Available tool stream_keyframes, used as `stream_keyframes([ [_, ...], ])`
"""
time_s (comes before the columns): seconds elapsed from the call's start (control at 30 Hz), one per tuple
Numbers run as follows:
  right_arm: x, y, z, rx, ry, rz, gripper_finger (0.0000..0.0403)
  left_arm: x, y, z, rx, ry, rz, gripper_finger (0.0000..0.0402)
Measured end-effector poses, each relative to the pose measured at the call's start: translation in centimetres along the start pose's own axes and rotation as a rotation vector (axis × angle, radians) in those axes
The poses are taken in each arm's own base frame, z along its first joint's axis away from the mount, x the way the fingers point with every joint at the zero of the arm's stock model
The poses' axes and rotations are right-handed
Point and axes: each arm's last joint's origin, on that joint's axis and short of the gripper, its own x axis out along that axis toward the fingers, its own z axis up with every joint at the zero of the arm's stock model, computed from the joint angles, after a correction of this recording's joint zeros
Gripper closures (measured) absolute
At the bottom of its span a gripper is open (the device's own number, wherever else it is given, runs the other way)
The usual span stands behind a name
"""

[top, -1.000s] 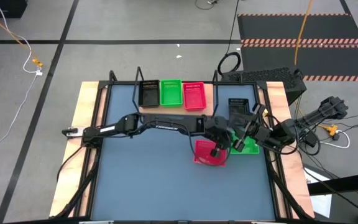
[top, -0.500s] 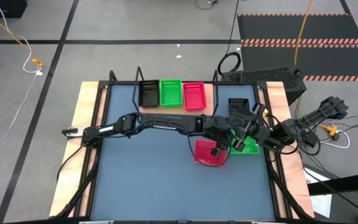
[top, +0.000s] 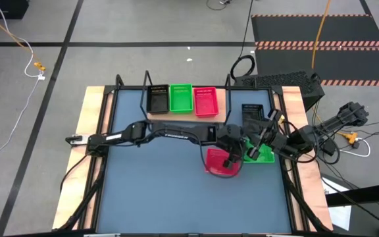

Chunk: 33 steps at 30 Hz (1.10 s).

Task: Stack baskets on shelf by color
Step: Stack the green bin on top of the green bins on the shelf

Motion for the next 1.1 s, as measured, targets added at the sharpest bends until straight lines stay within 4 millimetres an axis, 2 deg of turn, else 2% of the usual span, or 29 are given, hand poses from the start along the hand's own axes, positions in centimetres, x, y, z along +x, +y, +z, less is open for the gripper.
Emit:
stream_keyframes([
  [0.2,0.0,0.1,-0.1,-0.013,0.009,0.009,0.0273,-0.3,0.0,-1.8,0.011,0.139,-0.060,0.0195],
  [0.33,0.0,0.1,-0.1,-0.004,0.009,0.009,0.0273,-0.2,-1.4,-2.1,0.004,0.212,-0.125,0.0195],
  [0.47,0.0,0.1,-0.1,-0.005,0.009,0.009,0.0273,0.4,-4.0,-1.0,0.096,0.223,-0.192,0.0195],
  [0.67,0.0,0.1,-0.1,-0.002,0.010,0.008,0.0273,0.5,-6.9,2.2,0.266,0.141,-0.205,0.0195],
  [0.8,0.0,0.1,-0.1,-0.001,0.011,0.007,0.0273,0.1,-6.3,3.1,0.340,0.151,-0.090,0.0195],
  [0.93,0.0,0.1,-0.1,-0.001,0.013,0.007,0.0273,-0.2,-4.3,2.4,0.415,0.193,0.007,0.0195],
  [1.1,0.0,0.1,-0.2,-0.005,0.016,0.009,0.0273,-0.9,-1.7,0.9,0.427,0.185,-0.007,0.0195],
])
